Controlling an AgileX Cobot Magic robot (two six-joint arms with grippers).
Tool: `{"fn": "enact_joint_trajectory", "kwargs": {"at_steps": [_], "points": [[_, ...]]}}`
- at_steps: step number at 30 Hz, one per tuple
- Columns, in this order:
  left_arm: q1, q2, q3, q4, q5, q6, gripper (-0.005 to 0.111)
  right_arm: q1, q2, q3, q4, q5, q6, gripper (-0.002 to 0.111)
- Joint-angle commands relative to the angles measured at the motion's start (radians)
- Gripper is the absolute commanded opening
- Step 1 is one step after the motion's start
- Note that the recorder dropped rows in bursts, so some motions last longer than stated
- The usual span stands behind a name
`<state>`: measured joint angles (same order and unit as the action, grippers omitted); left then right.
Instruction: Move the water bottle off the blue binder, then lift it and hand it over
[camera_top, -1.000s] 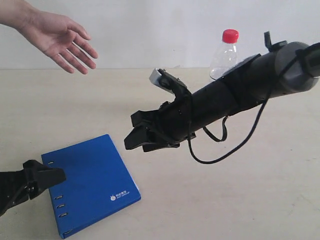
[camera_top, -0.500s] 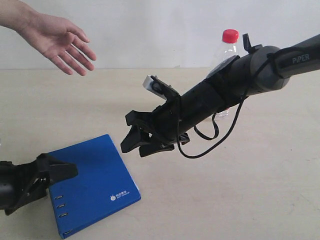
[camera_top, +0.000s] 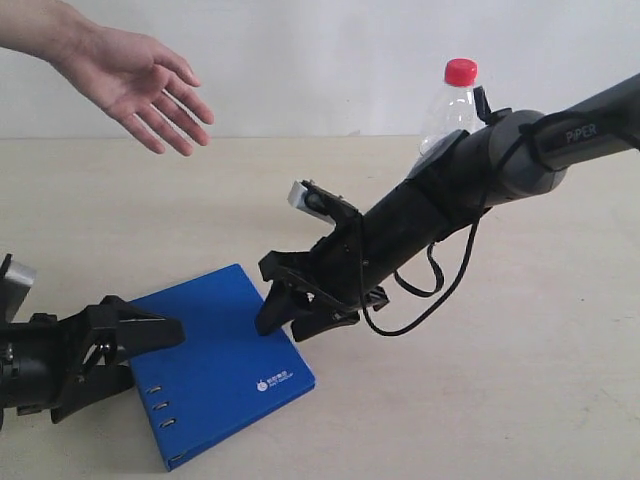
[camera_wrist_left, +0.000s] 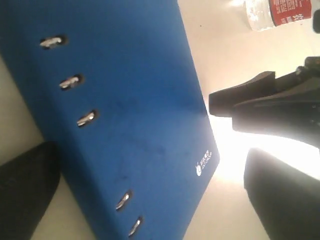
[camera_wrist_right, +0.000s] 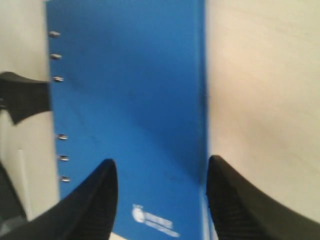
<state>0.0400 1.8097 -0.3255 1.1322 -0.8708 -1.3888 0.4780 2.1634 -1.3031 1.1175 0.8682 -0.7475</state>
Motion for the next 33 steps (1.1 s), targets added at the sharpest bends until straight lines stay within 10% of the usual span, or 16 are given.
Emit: {"fn": "enact_joint_trajectory", "kwargs": {"at_steps": [1, 20, 33], "points": [[-0.002, 0.028, 0.011, 0.031, 0.131, 0.018, 0.094, -0.006, 0.002, -0.005, -0.061, -0.002, 0.035, 0.049], [-0.002, 0.028, 0.011, 0.031, 0.093, 0.037, 0.094, 0.052, -0.06, -0.036, -0.069, 0.064, 0.052, 0.047], [-0.002, 0.028, 0.011, 0.034, 0.086, 0.041, 0.094, 0.054, -0.036, -0.034, -0.077, 0.018, 0.008, 0.0]]}}
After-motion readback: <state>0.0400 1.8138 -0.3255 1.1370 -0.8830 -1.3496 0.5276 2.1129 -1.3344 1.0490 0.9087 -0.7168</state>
